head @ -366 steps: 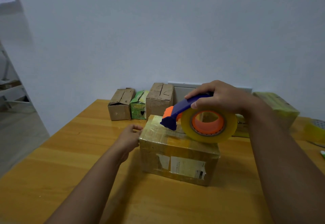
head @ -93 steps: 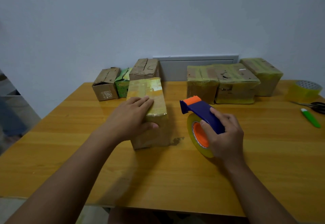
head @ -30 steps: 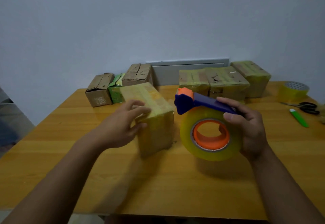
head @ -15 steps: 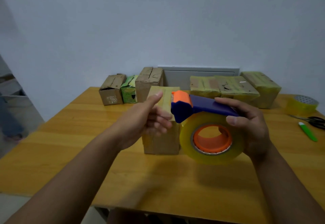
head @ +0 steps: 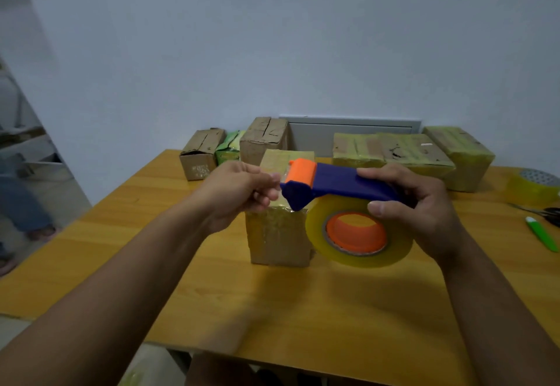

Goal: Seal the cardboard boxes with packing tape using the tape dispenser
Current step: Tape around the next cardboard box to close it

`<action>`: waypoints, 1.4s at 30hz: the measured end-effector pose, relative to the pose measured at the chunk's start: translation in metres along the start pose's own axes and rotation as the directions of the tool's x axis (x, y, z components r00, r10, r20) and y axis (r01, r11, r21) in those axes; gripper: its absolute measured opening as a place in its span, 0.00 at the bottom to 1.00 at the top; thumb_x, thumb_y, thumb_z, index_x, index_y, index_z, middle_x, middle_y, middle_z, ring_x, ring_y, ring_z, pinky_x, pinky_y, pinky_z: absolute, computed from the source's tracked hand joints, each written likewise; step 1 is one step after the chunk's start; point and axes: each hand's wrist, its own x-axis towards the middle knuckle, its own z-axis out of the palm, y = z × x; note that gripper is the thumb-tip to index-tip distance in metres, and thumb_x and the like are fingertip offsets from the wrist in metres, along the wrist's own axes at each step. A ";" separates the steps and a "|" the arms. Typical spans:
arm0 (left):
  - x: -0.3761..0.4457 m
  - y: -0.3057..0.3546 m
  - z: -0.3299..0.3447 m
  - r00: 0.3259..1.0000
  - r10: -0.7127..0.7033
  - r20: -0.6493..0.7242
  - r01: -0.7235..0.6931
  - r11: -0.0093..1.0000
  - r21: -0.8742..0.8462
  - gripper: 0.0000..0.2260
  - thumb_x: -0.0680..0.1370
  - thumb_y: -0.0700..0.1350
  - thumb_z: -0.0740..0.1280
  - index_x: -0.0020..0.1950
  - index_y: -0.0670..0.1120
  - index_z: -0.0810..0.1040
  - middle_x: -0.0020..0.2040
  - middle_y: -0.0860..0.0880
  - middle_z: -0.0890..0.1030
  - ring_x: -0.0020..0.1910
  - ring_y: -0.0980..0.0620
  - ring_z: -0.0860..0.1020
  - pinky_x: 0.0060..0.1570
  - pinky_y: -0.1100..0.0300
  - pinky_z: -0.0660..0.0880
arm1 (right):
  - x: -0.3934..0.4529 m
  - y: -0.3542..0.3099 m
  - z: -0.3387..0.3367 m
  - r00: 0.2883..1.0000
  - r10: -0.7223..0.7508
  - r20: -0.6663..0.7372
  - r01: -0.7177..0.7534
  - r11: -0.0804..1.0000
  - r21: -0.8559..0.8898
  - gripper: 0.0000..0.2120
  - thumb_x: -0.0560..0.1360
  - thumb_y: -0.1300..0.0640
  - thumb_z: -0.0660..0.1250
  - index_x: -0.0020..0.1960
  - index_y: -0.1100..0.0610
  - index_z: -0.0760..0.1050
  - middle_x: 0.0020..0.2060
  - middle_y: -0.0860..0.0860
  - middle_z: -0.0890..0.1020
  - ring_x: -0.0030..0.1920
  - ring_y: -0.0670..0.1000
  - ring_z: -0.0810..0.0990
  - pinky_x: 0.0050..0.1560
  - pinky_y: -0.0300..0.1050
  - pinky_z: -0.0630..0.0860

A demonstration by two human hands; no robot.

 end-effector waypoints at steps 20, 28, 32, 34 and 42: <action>0.012 -0.041 -0.026 0.973 0.015 -0.231 0.024 0.986 0.165 0.07 0.78 0.42 0.68 0.45 0.38 0.79 0.33 0.45 0.79 0.30 0.53 0.74 0.30 0.61 0.73 | 0.023 0.008 -0.034 0.976 0.121 0.179 -0.066 0.955 -0.289 0.24 0.65 0.37 0.70 0.59 0.40 0.79 0.51 0.42 0.79 0.50 0.46 0.78 0.45 0.34 0.75; 0.018 -0.056 -0.023 0.955 0.001 -0.298 0.034 0.993 0.113 0.08 0.80 0.43 0.66 0.51 0.37 0.77 0.33 0.44 0.80 0.28 0.52 0.73 0.29 0.60 0.72 | 0.031 0.010 -0.030 0.977 0.120 0.178 -0.057 0.945 -0.323 0.21 0.66 0.44 0.73 0.59 0.42 0.79 0.48 0.39 0.78 0.49 0.45 0.77 0.44 0.32 0.74; 0.019 -0.060 -0.024 0.954 0.022 -0.300 0.007 0.995 0.095 0.07 0.79 0.42 0.68 0.52 0.38 0.77 0.32 0.45 0.80 0.27 0.54 0.74 0.28 0.60 0.72 | 0.031 0.011 -0.029 0.979 0.116 0.167 -0.052 0.937 -0.345 0.20 0.67 0.45 0.73 0.59 0.42 0.79 0.48 0.40 0.78 0.49 0.45 0.77 0.44 0.31 0.74; 0.019 -0.062 -0.025 0.952 0.037 -0.303 -0.004 0.994 0.109 0.06 0.78 0.41 0.68 0.52 0.39 0.77 0.31 0.46 0.80 0.27 0.54 0.74 0.29 0.59 0.72 | 0.032 0.012 -0.029 0.979 0.115 0.169 -0.051 0.937 -0.346 0.21 0.67 0.44 0.73 0.59 0.41 0.79 0.49 0.40 0.78 0.50 0.45 0.77 0.45 0.32 0.74; 0.024 -0.065 -0.030 0.966 -0.099 -0.238 0.136 0.980 0.143 0.12 0.78 0.47 0.68 0.55 0.39 0.76 0.34 0.44 0.82 0.27 0.52 0.76 0.28 0.58 0.73 | 0.028 0.016 -0.027 0.979 0.111 0.173 -0.048 0.943 -0.330 0.23 0.66 0.43 0.73 0.60 0.45 0.79 0.49 0.39 0.78 0.49 0.45 0.78 0.44 0.32 0.74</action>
